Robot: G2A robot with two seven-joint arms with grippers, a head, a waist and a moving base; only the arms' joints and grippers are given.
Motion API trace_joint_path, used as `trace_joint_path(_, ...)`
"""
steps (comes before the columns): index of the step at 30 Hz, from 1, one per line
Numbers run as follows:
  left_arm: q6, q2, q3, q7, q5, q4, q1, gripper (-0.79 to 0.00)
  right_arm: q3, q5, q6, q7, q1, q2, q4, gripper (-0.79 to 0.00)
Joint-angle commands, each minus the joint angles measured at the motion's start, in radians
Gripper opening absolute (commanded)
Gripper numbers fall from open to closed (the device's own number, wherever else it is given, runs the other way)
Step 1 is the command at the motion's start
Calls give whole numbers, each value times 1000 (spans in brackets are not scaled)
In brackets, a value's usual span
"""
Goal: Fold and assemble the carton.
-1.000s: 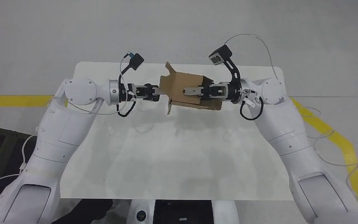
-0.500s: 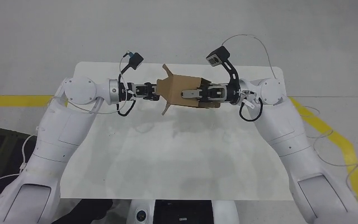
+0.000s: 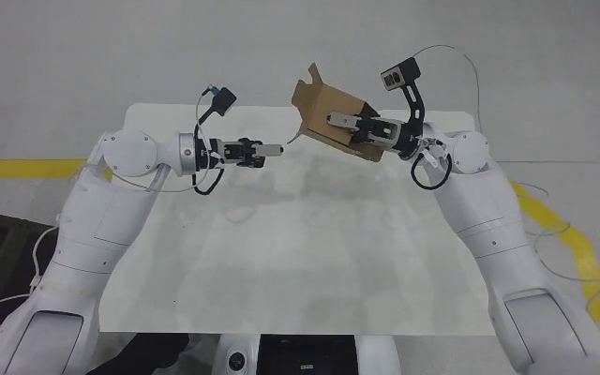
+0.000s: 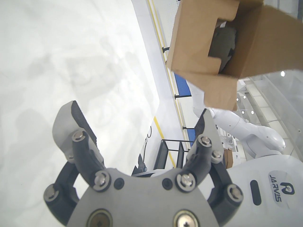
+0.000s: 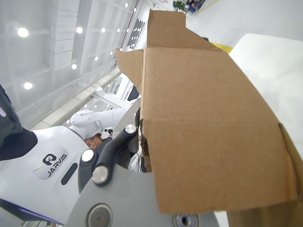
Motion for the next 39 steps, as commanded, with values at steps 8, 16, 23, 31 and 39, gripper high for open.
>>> trace_joint_path(8,0,0,20,-9,22,-43,17,0,-3,-60,7,-95,-15,-4,-23,-785)
trace_joint_path(16,14,-1,8,6,5,-10,4,0,-36,-109,40,-54,-15,-9,-37,-785)
trace_joint_path(23,11,0,-7,16,-6,9,-8,0,-64,-99,59,-4,-16,-15,-58,-785)
trace_joint_path(31,10,1,-11,12,-11,0,-4,0,-88,-88,68,61,-5,-21,-67,-785)
trace_joint_path(39,4,3,-13,0,-14,-18,4,0,-99,-77,68,79,5,-28,-61,-785)
